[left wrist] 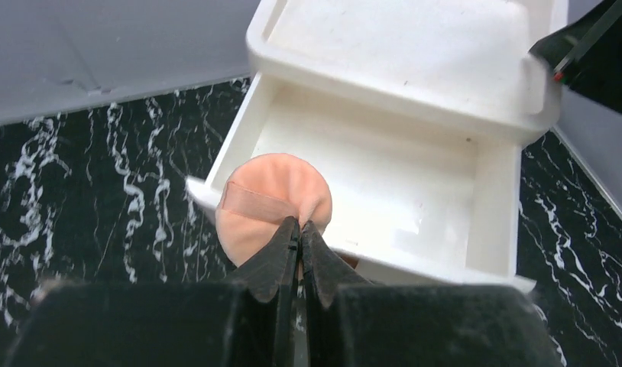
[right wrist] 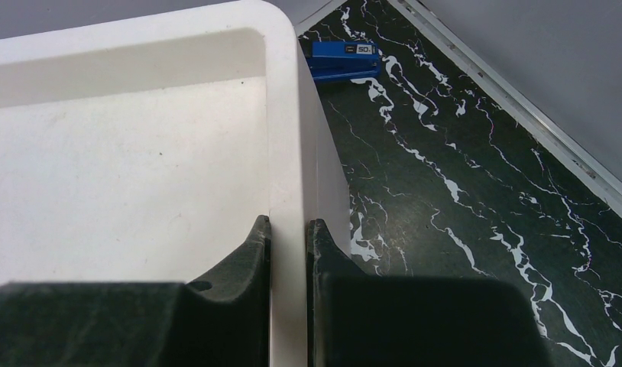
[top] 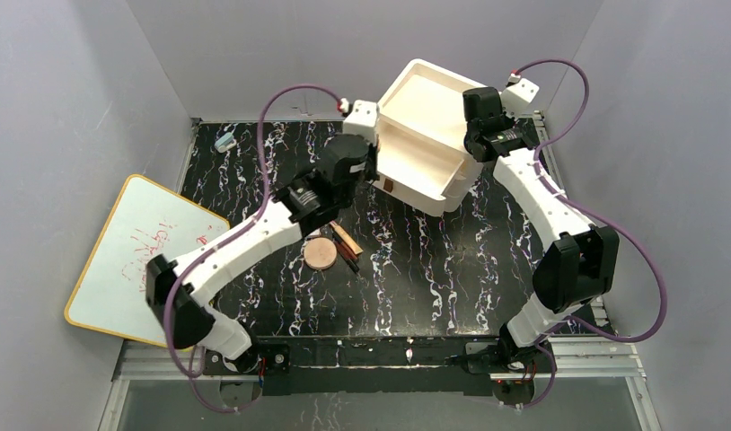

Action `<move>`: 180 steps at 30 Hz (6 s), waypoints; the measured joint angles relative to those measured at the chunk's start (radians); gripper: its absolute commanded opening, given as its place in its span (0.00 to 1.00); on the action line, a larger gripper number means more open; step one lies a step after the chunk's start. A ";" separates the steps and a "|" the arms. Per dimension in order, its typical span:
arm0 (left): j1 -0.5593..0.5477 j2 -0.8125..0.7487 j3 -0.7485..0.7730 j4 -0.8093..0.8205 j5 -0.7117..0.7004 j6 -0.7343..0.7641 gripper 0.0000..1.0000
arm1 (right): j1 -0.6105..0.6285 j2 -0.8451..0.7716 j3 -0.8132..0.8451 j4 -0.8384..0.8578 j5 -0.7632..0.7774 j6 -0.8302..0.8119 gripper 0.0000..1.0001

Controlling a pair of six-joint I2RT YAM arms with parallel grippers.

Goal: Organize the makeup

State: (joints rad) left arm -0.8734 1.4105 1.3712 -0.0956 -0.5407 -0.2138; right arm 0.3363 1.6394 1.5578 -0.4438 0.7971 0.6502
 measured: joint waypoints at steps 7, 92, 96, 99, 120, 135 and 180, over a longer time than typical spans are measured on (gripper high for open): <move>0.003 0.293 0.254 -0.023 0.072 0.069 0.00 | -0.002 -0.006 -0.008 0.005 -0.008 0.000 0.01; 0.132 0.014 -0.592 -0.092 0.151 -0.189 0.00 | -0.015 -0.056 -0.101 0.115 -0.054 -0.056 0.01; 0.132 -0.079 -0.450 -0.208 0.107 -0.140 0.00 | -0.016 -0.056 -0.101 0.115 -0.056 -0.056 0.01; 0.132 -0.123 -0.326 -0.261 0.086 -0.110 0.00 | -0.016 -0.056 -0.101 0.115 -0.056 -0.056 0.01; 0.132 0.359 0.452 -0.340 0.283 0.056 0.00 | -0.016 -0.056 -0.103 0.116 -0.060 -0.056 0.01; 0.132 0.474 0.488 -0.286 0.399 0.069 0.68 | -0.016 -0.061 -0.114 0.132 -0.060 -0.056 0.01; 0.133 0.076 -0.352 0.407 0.453 -0.055 0.63 | -0.018 -0.083 -0.167 0.191 -0.064 -0.048 0.01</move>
State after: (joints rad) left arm -0.7406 1.4860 1.0187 0.3119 -0.0879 -0.2684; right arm 0.3187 1.5566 1.3907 -0.2527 0.7330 0.6025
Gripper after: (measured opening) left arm 0.641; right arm 0.188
